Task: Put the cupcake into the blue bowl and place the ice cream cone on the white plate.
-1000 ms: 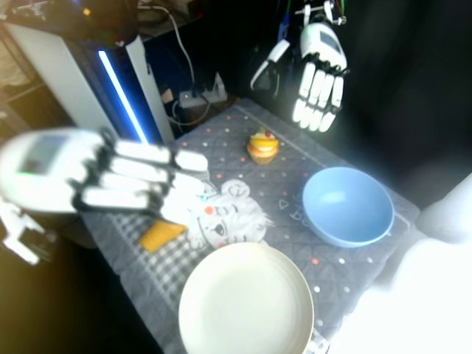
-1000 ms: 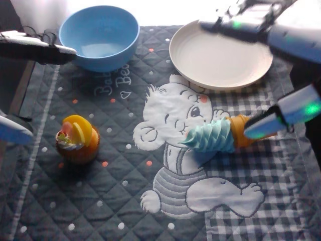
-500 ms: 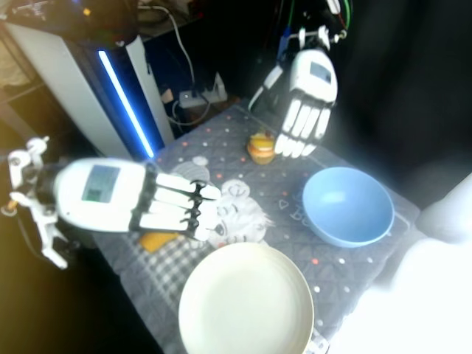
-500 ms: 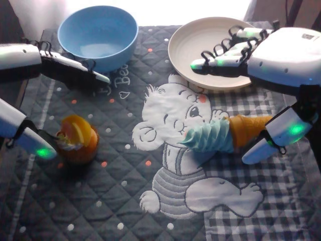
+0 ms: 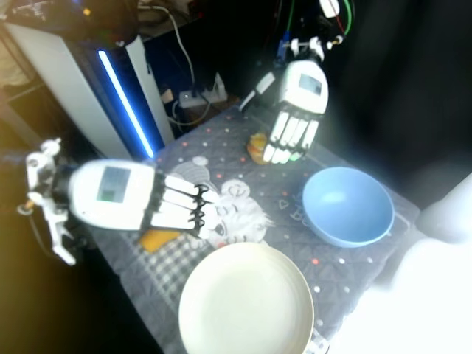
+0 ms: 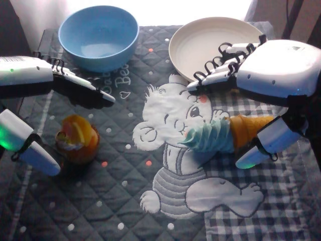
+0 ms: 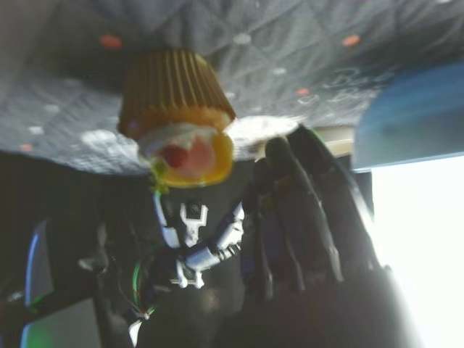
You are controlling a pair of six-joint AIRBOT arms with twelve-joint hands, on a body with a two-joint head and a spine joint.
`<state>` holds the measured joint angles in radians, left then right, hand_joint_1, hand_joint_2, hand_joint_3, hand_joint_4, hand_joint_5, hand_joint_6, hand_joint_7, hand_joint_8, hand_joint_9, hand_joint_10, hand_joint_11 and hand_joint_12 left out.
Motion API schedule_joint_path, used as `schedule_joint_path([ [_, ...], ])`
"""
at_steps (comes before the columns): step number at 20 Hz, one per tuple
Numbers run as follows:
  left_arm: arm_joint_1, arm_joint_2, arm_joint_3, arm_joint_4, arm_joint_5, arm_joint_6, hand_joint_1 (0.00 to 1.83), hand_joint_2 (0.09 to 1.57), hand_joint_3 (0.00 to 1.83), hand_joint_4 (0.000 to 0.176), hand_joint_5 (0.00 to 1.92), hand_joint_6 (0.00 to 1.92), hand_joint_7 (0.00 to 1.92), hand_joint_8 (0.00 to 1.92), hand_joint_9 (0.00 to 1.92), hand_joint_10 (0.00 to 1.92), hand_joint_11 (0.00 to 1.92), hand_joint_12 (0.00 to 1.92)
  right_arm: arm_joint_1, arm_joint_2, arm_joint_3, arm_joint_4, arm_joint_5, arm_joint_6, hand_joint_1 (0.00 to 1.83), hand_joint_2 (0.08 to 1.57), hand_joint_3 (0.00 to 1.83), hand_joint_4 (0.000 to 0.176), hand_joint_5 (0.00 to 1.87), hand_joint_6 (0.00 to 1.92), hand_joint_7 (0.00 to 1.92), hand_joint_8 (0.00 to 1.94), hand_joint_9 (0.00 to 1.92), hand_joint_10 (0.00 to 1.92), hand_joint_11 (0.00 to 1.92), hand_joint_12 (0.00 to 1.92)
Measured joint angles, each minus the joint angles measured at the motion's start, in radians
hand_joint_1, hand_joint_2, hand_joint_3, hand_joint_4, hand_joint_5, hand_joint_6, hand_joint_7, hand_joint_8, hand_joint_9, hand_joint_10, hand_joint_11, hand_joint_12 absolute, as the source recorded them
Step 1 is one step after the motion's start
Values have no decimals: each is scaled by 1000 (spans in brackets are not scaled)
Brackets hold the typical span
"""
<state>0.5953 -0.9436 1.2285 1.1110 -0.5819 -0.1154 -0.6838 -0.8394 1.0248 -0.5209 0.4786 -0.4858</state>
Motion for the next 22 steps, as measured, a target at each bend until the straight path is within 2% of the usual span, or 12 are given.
schedule_joint_path([
  [2,0,-10,0,27,4,-9,839,688,0,62,430,3,518,5,576,3,194,990,-7,-7,0,-3,-5,8,897,670,0,0,397,0,452,1,449,3,20,909],
  [3,0,-11,0,29,5,-10,839,688,0,62,430,3,518,5,576,3,194,990,-7,-7,0,-3,-5,10,897,670,0,0,397,0,452,1,449,3,20,909],
  [5,0,-14,0,40,13,-13,826,688,0,55,438,4,537,9,591,8,202,984,-18,-8,1,-1,-10,16,846,642,0,0,403,0,479,0,472,1,67,874],
  [6,0,-16,0,41,16,-13,834,677,0,36,453,0,532,0,570,0,173,923,-27,-13,5,0,-14,20,848,662,0,0,382,0,442,0,439,0,20,903],
  [10,0,-26,0,47,24,-13,799,683,0,38,461,3,538,5,570,6,152,854,-52,-16,10,15,-13,26,845,677,0,0,394,0,456,0,466,1,114,790],
  [12,0,-27,0,50,26,-14,793,689,2,70,419,0,499,0,528,0,15,803,-63,-16,14,25,-20,26,865,683,0,0,406,2,465,5,474,3,87,851],
  [15,8,-39,3,54,31,-26,830,673,0,48,394,1,502,4,550,11,157,865,-64,-19,25,30,-29,27,863,654,1,0,402,0,491,2,498,1,122,809],
  [17,11,-42,5,71,33,-30,881,664,0,20,414,7,524,9,582,19,241,898,-66,-24,29,30,-37,27,904,661,3,0,392,0,489,5,483,3,114,805],
  [18,11,-44,5,71,37,-30,886,669,0,12,417,7,523,7,573,13,197,880,-68,-26,30,30,-39,26,904,664,1,0,390,0,503,1,488,1,145,761],
  [20,11,-47,5,72,39,-31,905,685,4,33,413,3,514,1,567,8,218,896,-68,-34,35,30,-42,27,943,688,9,0,378,0,513,2,546,21,240,780],
  [21,11,-50,5,72,42,-31,932,694,7,28,418,4,515,2,564,6,233,907,-68,-35,37,30,-42,27,976,709,2,0,373,0,544,2,620,21,364,758],
  [22,11,-51,5,72,43,-31,1004,735,5,25,456,4,540,2,584,6,277,902,-68,-37,39,30,-43,27,1051,769,1,0,373,0,679,13,856,55,662,728],
])
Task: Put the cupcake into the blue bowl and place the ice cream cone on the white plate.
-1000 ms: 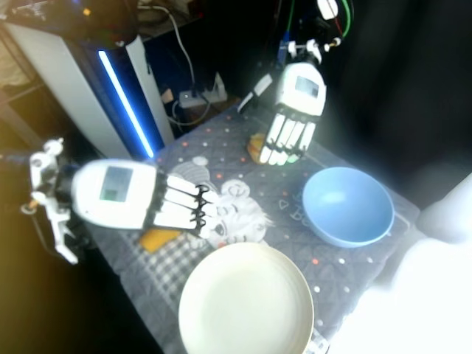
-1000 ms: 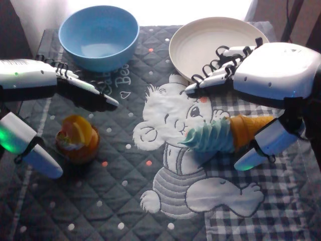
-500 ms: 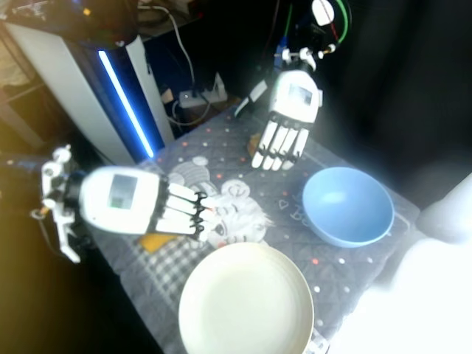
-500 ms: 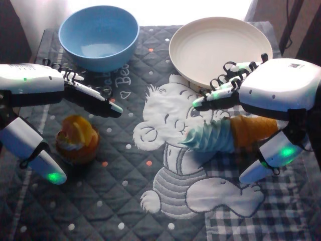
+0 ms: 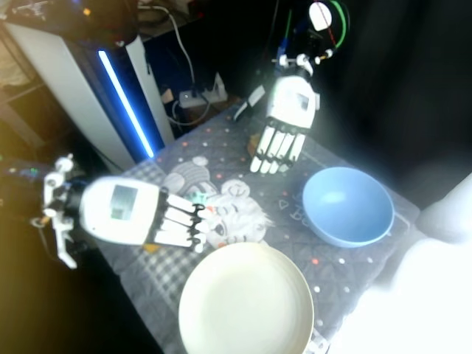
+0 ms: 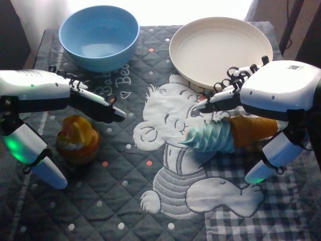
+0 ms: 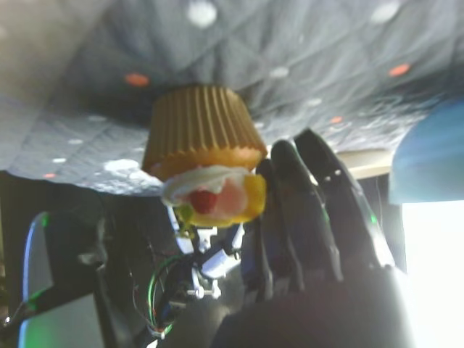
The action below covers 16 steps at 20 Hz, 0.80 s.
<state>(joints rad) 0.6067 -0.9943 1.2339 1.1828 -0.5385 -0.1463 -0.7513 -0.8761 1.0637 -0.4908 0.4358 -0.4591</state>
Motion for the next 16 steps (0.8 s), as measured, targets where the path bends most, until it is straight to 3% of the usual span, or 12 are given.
schedule_joint_path([
  [1,2,-1,0,0,-1,0,1157,821,7,0,594,12,647,11,670,17,352,880,0,-2,1,1,0,0,1049,840,4,0,489,8,878,23,1044,47,739,744],
  [2,4,-2,1,-2,-2,0,1190,840,2,0,628,4,674,4,693,10,377,858,0,-2,1,0,1,0,1046,857,1,0,517,3,927,10,1093,22,752,754],
  [3,10,-3,3,-3,0,3,1343,1035,7,0,933,772,945,619,911,876,595,911,0,-3,1,0,-1,0,1238,996,7,0,1009,544,1158,474,1451,70,1057,1002],
  [5,14,-6,3,-8,13,13,1371,1107,1,0,1007,972,947,845,891,1221,691,1132,0,-5,1,1,5,0,1184,1068,0,0,1081,781,1415,174,1683,109,1368,1048],
  [7,17,-6,4,-10,17,20,1376,1102,0,0,1021,940,963,829,916,1219,714,1167,0,-5,1,3,13,0,1182,1075,1,0,1071,812,1438,101,1678,93,1383,1018],
  [8,21,-6,6,-19,18,26,1383,1084,0,0,1032,881,1007,757,986,1166,804,1199,0,-5,1,3,13,0,1276,1040,1,0,1087,637,1330,517,1668,74,1344,1041],
  [9,21,-6,6,-34,19,41,1388,1074,0,0,1047,779,1025,762,1021,1163,855,1255,0,-5,1,4,14,0,1289,1057,2,0,1018,736,1227,755,1624,45,1270,1080],
  [10,21,-6,6,-54,19,50,1391,1064,0,0,1068,736,1059,722,1039,1129,591,1221,0,-5,1,4,14,0,1293,1051,0,0,1038,695,1248,724,1642,49,1288,1064],
  [12,22,-6,11,-90,17,79,1387,1068,0,0,1068,808,1050,701,1010,1125,585,1255,0,-5,1,10,18,0,1296,1045,1,0,1033,716,1275,662,1642,40,1304,998],
  [14,22,-6,15,-132,18,108,1389,1057,0,0,1080,844,1116,582,1015,1064,535,1114,0,-5,3,21,27,0,1284,1077,2,0,961,778,1196,831,1663,43,1295,1032],
  [15,22,-6,21,-160,13,122,1390,1053,1,0,1083,867,1135,557,1009,1034,606,1053,0,-5,3,30,39,-1,1185,1123,0,0,953,962,1256,535,1655,42,1259,1054],
  [16,22,-6,25,-175,10,129,1389,1059,0,0,1058,932,1143,557,992,1022,665,1024,0,-5,3,34,53,-1,1261,1099,0,0,931,868,1183,815,1666,50,1282,1029],
])
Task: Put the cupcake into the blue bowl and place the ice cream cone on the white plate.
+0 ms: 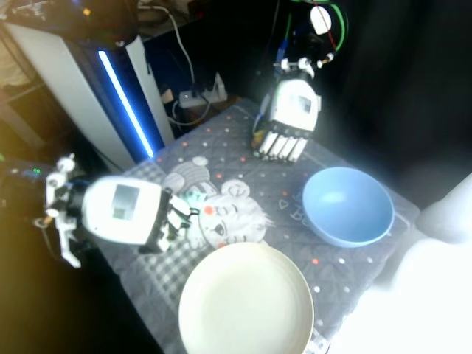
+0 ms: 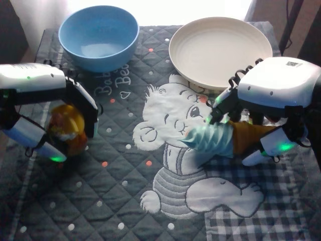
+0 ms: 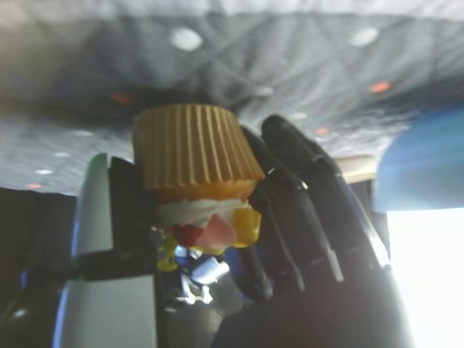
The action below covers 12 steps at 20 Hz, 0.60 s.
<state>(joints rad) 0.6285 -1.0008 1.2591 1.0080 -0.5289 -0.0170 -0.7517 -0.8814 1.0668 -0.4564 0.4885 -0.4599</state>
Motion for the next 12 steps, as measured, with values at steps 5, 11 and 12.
schedule_joint_path([
  [5,-66,0,4,-24,-49,10,1392,1042,1,0,1112,804,1194,458,1026,1010,831,1085,32,8,0,26,94,-35,1286,1074,0,0,958,813,1210,799,1636,42,1262,1038],
  [11,-113,0,29,-129,-125,55,1400,1018,0,0,1145,667,1241,336,1157,908,1013,1100,121,7,-1,79,157,-135,1281,1082,1,0,966,775,1165,902,1608,77,1111,1321],
  [12,-132,0,32,-166,-133,74,1400,1021,0,0,1137,682,1227,367,1150,921,1006,1141,153,7,-1,94,160,-156,1278,1089,1,0,949,811,1149,925,1589,88,1080,1374],
])
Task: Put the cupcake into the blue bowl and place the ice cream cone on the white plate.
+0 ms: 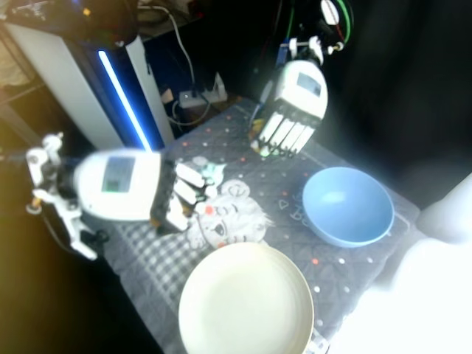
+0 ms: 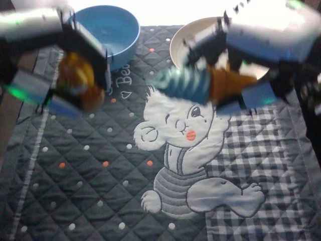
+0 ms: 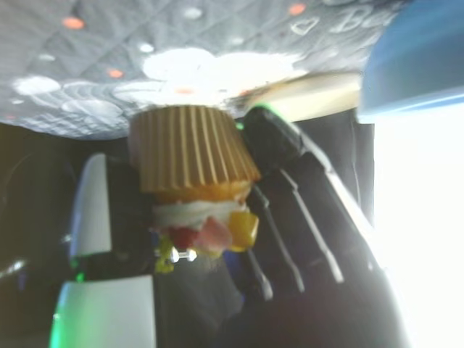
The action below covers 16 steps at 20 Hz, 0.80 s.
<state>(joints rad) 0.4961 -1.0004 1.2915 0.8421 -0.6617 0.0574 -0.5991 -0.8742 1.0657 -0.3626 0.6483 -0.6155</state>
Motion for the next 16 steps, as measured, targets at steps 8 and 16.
schedule_joint_path([
  [8,-121,-25,87,-167,19,132,1400,1038,0,0,1058,713,1171,646,1101,954,932,1061,122,-40,105,24,-30,-45,1289,1067,0,0,981,794,1211,785,1541,147,1190,1113],
  [16,-180,-218,298,-184,299,164,1409,1066,2,0,953,977,1074,673,1098,937,869,1153,195,-230,339,75,-254,-48,1292,1052,0,0,1003,787,1267,658,1591,43,1322,919],
])
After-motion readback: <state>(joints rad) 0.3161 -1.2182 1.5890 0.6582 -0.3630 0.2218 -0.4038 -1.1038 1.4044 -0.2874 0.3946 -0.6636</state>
